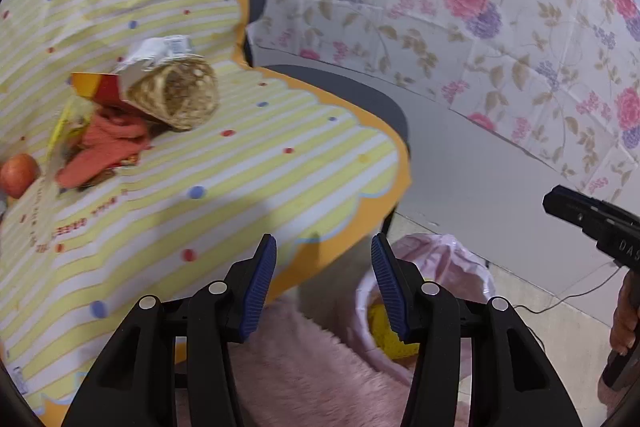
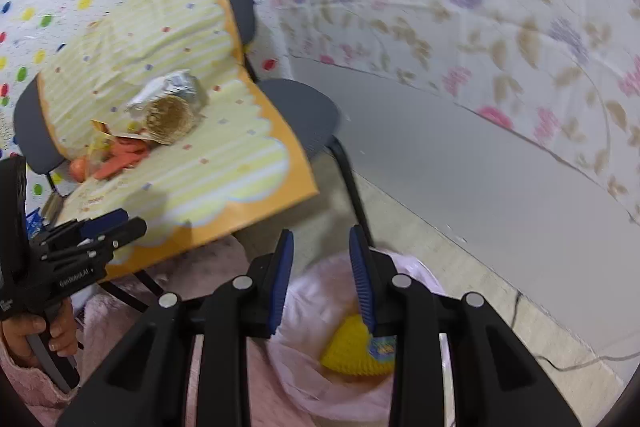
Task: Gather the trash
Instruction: 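Move both open grippers back over the items on the chair, then grasp the clear snack bag with yellow zipper with left gripper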
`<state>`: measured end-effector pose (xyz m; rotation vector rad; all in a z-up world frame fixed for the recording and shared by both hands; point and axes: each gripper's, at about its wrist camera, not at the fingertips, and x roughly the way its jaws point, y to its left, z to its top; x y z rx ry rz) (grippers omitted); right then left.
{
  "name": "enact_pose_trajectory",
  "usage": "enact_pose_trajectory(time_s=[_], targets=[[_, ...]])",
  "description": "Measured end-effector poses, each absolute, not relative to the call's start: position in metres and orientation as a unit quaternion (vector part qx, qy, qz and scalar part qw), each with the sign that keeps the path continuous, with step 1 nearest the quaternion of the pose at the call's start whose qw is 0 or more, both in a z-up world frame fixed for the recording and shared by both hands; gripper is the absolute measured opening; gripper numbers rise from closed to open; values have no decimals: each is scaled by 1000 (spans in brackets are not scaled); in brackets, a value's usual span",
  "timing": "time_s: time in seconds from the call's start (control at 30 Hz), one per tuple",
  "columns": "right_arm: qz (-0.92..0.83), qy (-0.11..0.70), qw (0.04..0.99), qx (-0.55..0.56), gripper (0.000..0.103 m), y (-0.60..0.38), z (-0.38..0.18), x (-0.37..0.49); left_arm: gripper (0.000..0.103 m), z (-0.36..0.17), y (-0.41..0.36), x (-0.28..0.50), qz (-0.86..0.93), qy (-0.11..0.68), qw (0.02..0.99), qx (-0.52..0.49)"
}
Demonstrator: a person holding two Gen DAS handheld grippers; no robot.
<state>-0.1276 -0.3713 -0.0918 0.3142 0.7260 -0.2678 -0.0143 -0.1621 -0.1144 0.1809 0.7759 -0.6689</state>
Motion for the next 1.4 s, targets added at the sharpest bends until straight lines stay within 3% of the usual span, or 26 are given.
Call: enact_pose_trajectory(time_s=[0.53,0.77,1.2,1.33,1.4], targets=[[6,349,933,87,29,-291,-73,-17,56,-107,-44,42,-164,363,917,32],[33,355,931,75,40,-277,-75,21,58,-105,-5,74,-102,362,927,9],[47,345,934,80,41,-280,-73,64,61,-111,-20,158,-73,375,923,41],[44,350,932,82,41,-285,-77,69,60,-111,-25,184,-70,383,920,50],[43,352,931,82,41,-285,-79,70,54,-112,-26,191,-70,386,918,53]])
